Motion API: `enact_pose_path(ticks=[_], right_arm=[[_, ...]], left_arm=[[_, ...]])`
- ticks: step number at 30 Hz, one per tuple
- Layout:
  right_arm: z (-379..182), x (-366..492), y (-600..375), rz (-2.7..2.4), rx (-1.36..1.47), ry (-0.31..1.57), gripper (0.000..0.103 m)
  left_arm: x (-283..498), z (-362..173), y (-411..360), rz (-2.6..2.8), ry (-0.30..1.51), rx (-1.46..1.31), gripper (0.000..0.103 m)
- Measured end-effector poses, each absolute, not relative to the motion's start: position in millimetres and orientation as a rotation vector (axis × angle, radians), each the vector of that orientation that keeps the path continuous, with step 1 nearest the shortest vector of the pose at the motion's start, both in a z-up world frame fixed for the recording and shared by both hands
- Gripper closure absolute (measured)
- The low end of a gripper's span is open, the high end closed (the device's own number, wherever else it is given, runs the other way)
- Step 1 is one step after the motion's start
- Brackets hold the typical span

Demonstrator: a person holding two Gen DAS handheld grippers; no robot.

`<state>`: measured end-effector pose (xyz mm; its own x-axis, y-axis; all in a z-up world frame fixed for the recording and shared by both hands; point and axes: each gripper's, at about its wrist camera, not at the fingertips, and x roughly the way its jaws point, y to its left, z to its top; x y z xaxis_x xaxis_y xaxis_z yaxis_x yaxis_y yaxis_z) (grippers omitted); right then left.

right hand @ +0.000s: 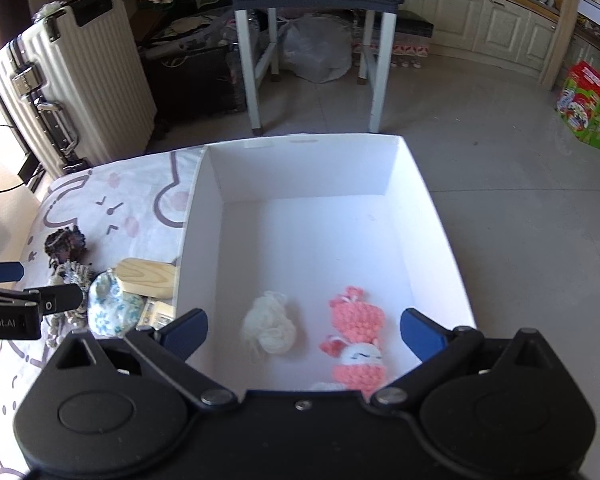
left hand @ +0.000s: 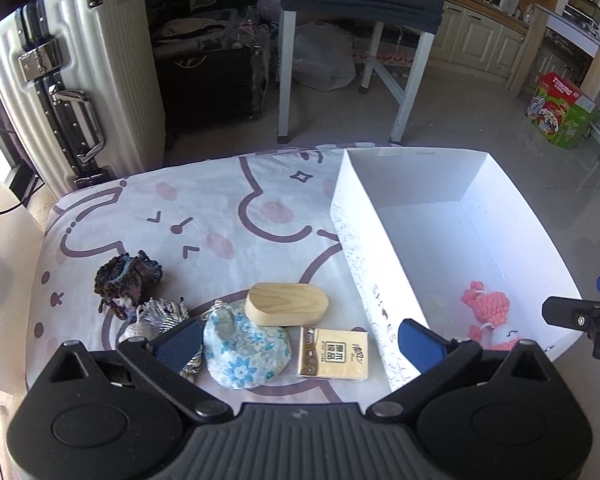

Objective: Organize objects
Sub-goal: 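Withdraw both tools from the box back toward the remaining toys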

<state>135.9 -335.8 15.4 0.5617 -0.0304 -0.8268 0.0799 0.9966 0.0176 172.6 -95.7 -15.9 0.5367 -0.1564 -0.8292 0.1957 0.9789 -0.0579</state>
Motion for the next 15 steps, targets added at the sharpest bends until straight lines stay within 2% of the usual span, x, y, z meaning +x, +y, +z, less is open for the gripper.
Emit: enact_pose_path(ticks=[15], right_arm=[[17.1, 159.5, -263.3, 0.056, 0.035, 0.958, 0.0]], left_arm=[[160.5, -1.7, -16.2, -0.076, 0.957, 0.015, 0.0]])
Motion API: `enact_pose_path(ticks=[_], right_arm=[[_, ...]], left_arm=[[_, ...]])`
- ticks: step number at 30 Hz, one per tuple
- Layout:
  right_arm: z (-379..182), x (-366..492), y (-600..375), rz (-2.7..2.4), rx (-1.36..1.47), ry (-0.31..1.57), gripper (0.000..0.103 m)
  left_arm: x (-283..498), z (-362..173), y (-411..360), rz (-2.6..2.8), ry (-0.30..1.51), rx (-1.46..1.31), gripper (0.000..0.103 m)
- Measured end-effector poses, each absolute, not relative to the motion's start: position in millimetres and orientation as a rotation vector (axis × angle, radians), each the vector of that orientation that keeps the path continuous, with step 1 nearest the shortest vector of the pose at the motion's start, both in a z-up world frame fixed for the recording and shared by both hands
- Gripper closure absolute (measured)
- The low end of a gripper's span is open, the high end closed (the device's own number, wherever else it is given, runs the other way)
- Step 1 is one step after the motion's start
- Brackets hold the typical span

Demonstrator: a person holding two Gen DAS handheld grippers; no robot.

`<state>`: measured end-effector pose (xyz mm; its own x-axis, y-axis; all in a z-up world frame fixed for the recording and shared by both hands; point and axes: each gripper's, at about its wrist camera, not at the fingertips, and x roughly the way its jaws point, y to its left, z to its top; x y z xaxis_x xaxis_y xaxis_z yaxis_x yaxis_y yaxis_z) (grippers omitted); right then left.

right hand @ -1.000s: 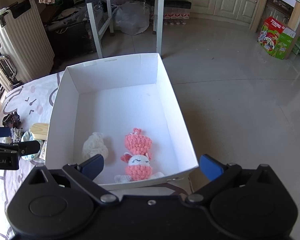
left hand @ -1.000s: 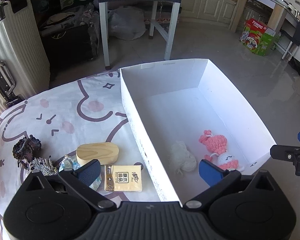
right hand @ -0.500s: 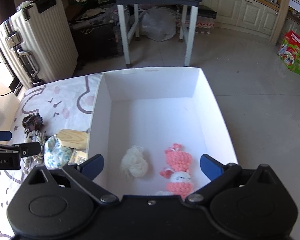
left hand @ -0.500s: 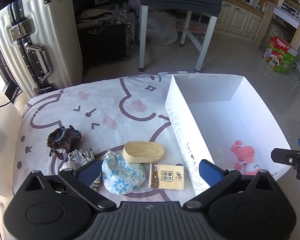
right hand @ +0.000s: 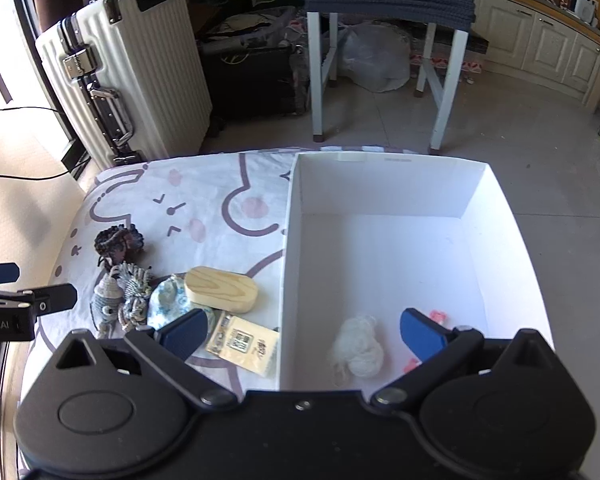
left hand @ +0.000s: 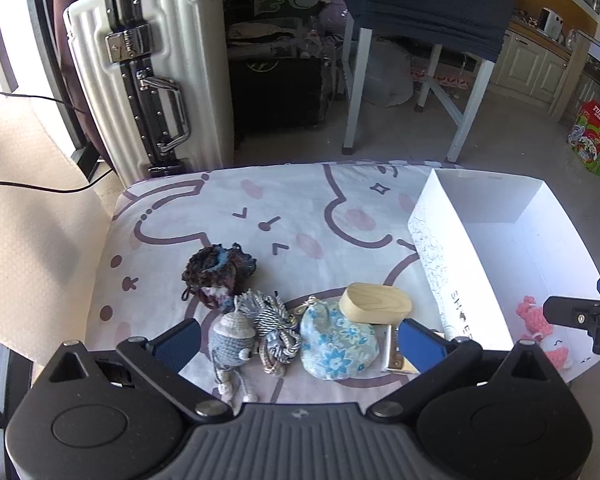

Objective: Organize objects
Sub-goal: 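Withdraw both tools from the box back toward the remaining toys, then grasp the blue floral pouch with the right tool while the left tool grasps the grey-blue doll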

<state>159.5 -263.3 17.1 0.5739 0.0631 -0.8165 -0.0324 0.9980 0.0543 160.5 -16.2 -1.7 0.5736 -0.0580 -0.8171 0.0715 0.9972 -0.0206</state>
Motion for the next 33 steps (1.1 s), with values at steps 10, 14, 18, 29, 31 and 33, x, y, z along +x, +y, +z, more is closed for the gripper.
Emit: enact_pose_path(ticks=[10, 14, 18, 29, 31, 33], right_arm=[[24.9, 163.7, -231.1, 0.127, 0.045, 0.926, 0.0], [24.8, 165.4, -220.1, 0.15, 0.04, 0.918, 0.0], [20.4, 168.2, -210.4, 0.174, 0.042, 0.91, 0.0], [-4.6, 182.6, -192.4, 0.2, 0.026, 0.877, 0.0], [-12.3, 188.0, -190.6, 0.199, 0.02, 0.884, 0.0], [-20.4, 194.0, -189.8, 0.2, 0.026, 0.897, 0.0]], left_arm=[[152.6, 7.5, 10.8, -0.031, 0.944, -0.012, 0.0], [149.4, 6.4, 19.9, -0.009, 0.939, -0.009, 0.0], [151.1, 2.5, 30.9, 0.025, 0.928, -0.036, 0.0], [169.2, -36.3, 49.8, 0.052, 0.949, -0.056, 0.0], [174.3, -45.3, 53.3, 0.054, 0.967, -0.067, 0.0], [180.5, -55.4, 57.2, 0.067, 0.986, -0.084, 0.001]])
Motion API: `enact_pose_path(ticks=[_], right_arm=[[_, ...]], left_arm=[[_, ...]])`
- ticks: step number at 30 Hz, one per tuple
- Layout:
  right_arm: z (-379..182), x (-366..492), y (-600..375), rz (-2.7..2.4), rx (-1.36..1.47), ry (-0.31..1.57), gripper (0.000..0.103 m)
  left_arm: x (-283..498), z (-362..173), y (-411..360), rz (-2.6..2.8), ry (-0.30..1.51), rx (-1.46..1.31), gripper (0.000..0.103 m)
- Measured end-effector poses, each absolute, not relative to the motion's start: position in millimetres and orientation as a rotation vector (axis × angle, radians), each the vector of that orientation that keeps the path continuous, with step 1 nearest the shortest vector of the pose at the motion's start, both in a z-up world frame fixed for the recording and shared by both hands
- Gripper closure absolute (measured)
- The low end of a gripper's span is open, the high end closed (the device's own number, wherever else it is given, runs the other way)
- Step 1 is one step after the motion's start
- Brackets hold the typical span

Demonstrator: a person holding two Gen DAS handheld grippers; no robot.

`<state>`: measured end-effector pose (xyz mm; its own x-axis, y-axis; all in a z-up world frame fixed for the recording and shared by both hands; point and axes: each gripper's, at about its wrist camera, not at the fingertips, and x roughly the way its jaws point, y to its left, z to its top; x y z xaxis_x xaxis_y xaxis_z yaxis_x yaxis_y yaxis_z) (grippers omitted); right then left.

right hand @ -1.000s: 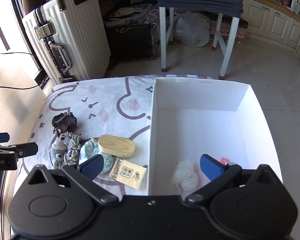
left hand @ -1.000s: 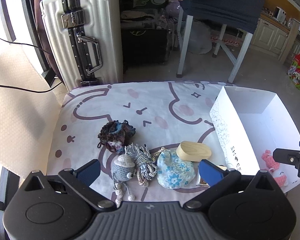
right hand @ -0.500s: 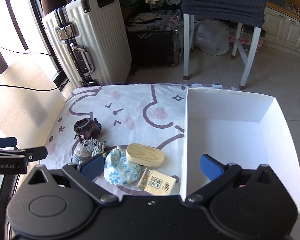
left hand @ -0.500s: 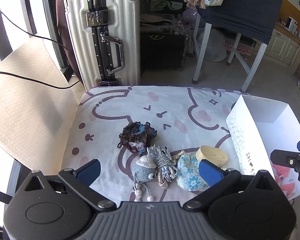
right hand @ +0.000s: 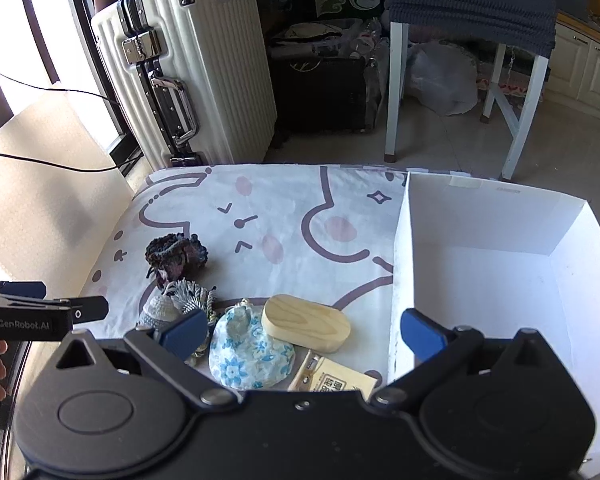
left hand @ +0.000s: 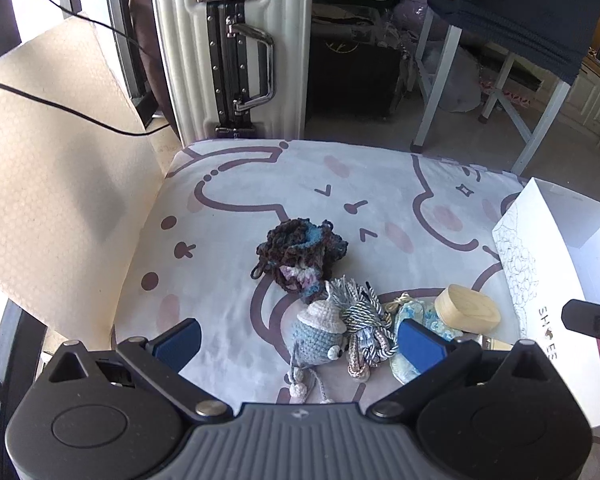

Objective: Organize objects
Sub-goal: 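Grasp the blue floral pouch with the right tool while the left tool grasps the grey-blue doll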

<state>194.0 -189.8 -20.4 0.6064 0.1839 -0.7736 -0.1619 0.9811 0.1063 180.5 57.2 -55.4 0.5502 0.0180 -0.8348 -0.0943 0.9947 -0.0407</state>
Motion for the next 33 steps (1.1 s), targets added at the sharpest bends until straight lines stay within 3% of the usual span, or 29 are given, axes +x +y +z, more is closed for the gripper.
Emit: enact_pose_path(ticks=[10, 19, 21, 33], right_arm=[[-74.8, 226.9, -179.9, 0.17, 0.174, 1.002, 0.0], [-114.2, 244.3, -146.1, 0.204, 0.147, 1.099, 0.001], [-120.1, 246.3, -139.3, 0.207, 0.133, 1.115, 0.006], [-151.5, 261.4, -122.7, 0.155, 0.099, 1.192, 0.014]], left_arm=[[203.0, -100.2, 68.5, 0.068, 1.06, -0.165, 0.025], [218.1, -131.2, 65.8, 0.052, 1.1, -0.149, 0.028], [220.8, -135.8, 63.2, 0.047, 1.106, -0.128, 0.029], [231.3, -149.9, 72.4, 0.028, 1.11, -0.209, 0.038]])
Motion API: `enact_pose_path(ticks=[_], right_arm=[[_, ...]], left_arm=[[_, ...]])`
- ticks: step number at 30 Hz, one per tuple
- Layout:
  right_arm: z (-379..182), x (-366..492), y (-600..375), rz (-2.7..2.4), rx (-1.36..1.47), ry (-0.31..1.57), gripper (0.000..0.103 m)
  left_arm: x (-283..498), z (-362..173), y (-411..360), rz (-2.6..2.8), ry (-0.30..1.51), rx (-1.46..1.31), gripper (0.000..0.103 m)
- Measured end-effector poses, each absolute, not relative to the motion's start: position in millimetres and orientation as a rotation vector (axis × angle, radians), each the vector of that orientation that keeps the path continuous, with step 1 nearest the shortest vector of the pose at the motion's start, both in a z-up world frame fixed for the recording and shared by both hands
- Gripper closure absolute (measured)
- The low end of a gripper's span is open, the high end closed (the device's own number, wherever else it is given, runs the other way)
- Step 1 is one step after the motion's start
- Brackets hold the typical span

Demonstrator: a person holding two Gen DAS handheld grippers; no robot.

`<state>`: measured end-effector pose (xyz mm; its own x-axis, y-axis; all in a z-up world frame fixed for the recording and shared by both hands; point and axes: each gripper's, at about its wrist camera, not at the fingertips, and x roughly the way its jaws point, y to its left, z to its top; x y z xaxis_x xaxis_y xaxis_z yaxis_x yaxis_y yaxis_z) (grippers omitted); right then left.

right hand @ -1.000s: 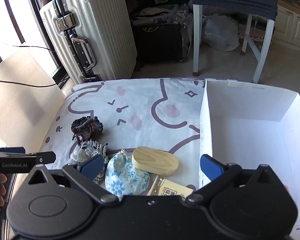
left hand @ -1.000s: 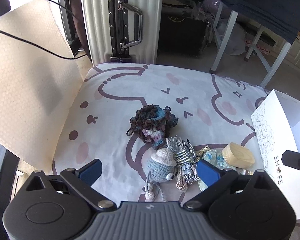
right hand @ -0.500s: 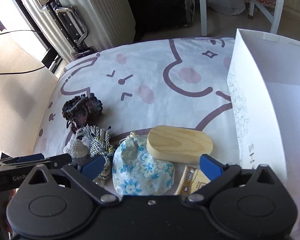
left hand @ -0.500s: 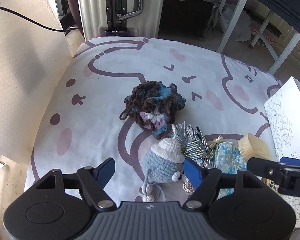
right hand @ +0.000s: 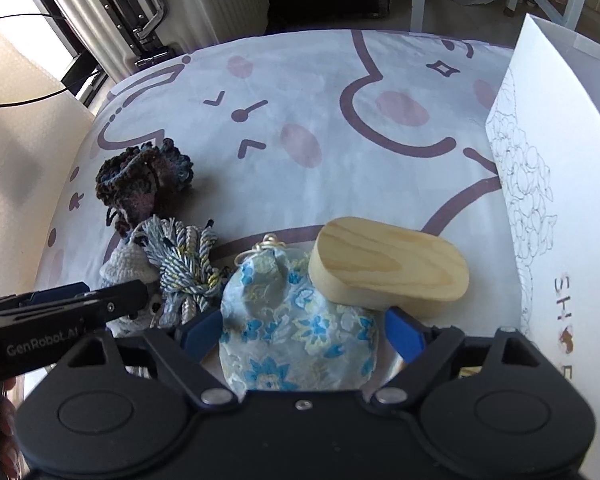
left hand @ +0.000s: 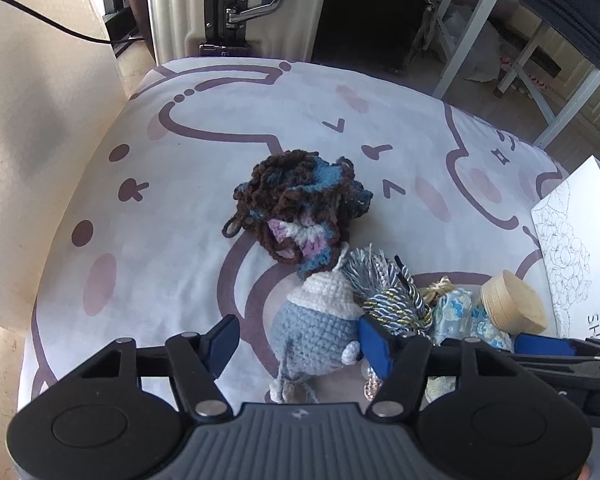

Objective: Organize objects
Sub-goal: 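Grasp the blue floral pouch with the right tool while the left tool grasps the grey-blue doll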

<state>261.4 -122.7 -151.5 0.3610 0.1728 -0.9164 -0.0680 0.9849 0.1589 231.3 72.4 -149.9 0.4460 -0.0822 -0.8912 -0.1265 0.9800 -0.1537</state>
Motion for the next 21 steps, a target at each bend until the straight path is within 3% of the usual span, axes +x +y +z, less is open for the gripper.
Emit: enact_pose_path(ticks=[11, 17, 21], right_arm=[[-169.2, 265.4, -102.1, 0.204, -0.009, 1.226, 0.009], [-171.6, 263.1, -91.2, 0.21, -0.122, 1.221, 0.011], [-169.5, 259.3, -93.3, 0.24, -0.151, 1.214, 0.017]], left_arm=[[236.2, -156.8, 86.6, 0.036, 1.124, -0.342, 0.038], [238.7, -158.9, 79.6, 0.031, 1.141, -0.322, 0.039], [239.8, -158.8, 78.5, 0.026, 1.137, -0.339, 0.049]])
